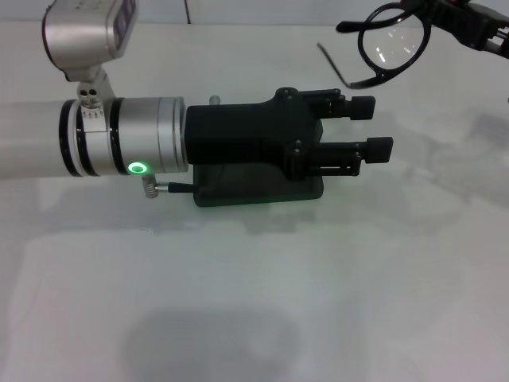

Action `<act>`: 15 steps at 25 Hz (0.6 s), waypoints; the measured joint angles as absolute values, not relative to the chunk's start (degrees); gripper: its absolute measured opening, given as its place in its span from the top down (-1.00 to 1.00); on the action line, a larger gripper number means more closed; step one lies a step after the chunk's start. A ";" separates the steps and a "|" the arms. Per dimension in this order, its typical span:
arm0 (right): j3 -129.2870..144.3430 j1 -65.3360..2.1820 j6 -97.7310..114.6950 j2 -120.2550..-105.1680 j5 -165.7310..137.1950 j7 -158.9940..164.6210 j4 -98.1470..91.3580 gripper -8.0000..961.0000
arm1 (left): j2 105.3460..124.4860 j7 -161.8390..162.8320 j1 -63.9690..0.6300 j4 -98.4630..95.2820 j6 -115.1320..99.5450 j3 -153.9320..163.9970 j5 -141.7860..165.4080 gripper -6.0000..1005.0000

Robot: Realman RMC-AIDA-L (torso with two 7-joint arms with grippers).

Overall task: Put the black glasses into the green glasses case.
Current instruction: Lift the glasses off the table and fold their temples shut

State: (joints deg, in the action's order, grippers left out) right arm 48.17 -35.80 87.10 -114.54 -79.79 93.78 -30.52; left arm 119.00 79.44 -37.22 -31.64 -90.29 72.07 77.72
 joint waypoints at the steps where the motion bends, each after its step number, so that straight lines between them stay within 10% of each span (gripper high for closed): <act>1: 48.17 -35.90 87.10 -114.33 -79.61 93.78 -29.86 0.77 | 119.00 79.30 -37.01 -31.65 -90.29 72.07 77.67 -0.39; 15: 51.06 -36.72 91.95 -109.18 -80.39 98.81 -29.75 0.77 | 116.35 78.41 -33.46 -31.62 -92.29 64.39 77.67 -0.39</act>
State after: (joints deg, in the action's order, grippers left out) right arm 51.06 -36.72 91.95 -109.18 -80.40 98.81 -29.75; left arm 116.35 78.41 -33.46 -31.62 -92.29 64.39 77.67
